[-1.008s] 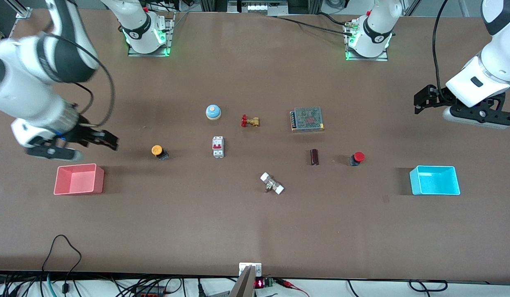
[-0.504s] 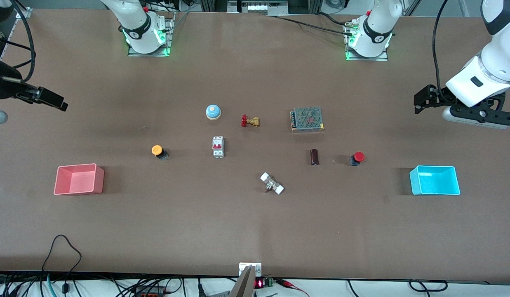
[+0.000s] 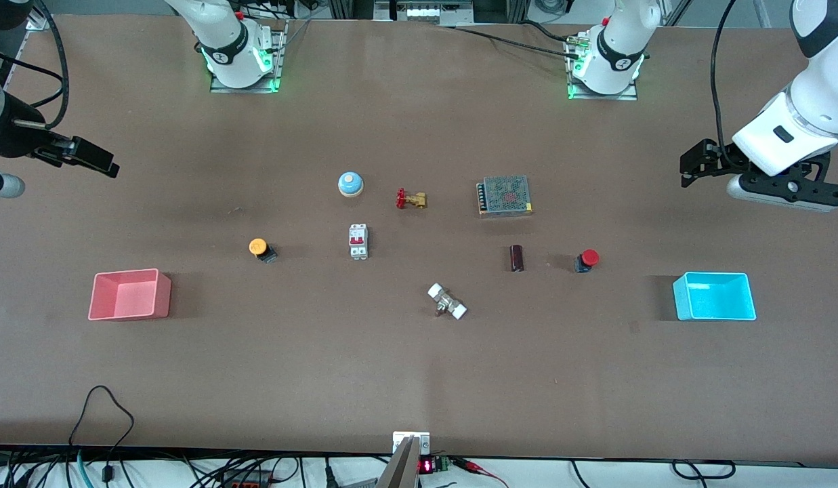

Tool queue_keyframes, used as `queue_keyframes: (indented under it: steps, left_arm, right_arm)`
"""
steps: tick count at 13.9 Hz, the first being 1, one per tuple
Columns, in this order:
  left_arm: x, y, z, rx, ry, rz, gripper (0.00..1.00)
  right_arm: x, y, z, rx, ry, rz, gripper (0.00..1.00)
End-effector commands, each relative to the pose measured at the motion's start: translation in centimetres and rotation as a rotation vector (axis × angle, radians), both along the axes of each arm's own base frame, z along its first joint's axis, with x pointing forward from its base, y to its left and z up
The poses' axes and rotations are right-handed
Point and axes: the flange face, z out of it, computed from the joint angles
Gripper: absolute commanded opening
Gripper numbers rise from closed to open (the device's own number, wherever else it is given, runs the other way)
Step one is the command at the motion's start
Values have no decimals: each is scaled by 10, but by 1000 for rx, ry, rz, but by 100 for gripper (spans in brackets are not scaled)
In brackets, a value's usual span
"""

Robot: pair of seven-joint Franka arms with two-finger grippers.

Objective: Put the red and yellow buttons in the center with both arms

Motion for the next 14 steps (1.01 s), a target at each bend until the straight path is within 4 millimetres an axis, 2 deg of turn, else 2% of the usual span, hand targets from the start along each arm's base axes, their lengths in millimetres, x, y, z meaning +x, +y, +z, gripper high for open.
queue_keyframes:
  steps: [1, 10, 14]
  left_arm:
    - [-1, -1, 6, -13, 9, 6, 100]
    - [-2, -2, 6, -12, 13, 8, 100]
    - [-2, -3, 5, -12, 15, 8, 100]
  right_arm:
    - [-5, -4, 2, 15, -11, 11, 100]
    - [-5, 11, 1, 12, -7, 51, 100]
    - [-5, 10, 1, 12, -7, 50, 100]
